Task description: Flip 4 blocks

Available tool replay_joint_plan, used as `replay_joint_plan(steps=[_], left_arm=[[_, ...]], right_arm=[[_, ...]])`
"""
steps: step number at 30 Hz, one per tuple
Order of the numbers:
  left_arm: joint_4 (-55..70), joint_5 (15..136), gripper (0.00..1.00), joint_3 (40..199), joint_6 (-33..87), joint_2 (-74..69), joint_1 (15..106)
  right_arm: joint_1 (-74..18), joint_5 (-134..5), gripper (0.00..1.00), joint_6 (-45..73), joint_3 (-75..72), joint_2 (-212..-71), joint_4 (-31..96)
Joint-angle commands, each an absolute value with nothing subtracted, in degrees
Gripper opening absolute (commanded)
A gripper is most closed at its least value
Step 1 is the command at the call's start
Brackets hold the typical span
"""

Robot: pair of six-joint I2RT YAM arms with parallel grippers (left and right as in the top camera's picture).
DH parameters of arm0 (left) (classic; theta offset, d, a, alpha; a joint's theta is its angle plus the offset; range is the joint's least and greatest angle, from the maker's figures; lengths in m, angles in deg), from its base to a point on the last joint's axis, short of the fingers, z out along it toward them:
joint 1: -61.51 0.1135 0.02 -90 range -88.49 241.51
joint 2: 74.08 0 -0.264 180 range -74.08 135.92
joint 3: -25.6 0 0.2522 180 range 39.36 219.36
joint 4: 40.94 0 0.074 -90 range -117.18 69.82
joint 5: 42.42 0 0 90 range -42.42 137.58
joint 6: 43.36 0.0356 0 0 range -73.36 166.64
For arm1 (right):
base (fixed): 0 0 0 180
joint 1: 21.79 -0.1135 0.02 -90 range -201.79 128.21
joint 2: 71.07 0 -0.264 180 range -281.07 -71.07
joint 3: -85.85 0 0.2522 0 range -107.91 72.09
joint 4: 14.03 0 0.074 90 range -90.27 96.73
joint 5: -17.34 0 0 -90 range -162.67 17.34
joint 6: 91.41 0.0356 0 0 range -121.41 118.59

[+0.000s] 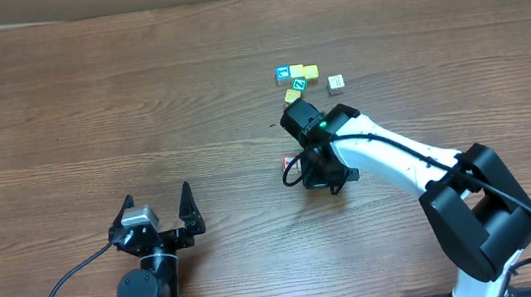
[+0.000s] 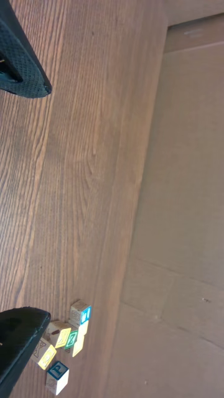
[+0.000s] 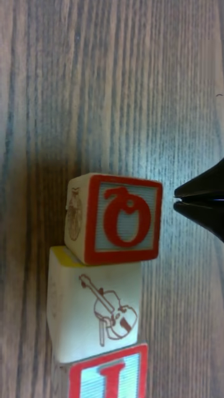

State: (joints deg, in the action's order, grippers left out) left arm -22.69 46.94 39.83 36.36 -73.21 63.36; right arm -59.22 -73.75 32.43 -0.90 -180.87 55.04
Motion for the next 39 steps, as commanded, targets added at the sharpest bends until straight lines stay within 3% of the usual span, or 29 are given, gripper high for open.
replay_joint_plan(steps=[1, 39], left_arm=[[-22.7, 47.6, 1.00, 39.6, 37.4, -73.7, 63.0], [-22.7, 47.6, 1.00, 39.6, 37.4, -73.7, 63.0]], right_arm=[[-59.1, -74.7, 0.04, 32.9, -0.6, -180.4, 53.9], [-57.8, -74.3, 0.04, 31.4, -3.1, -180.4, 51.2]])
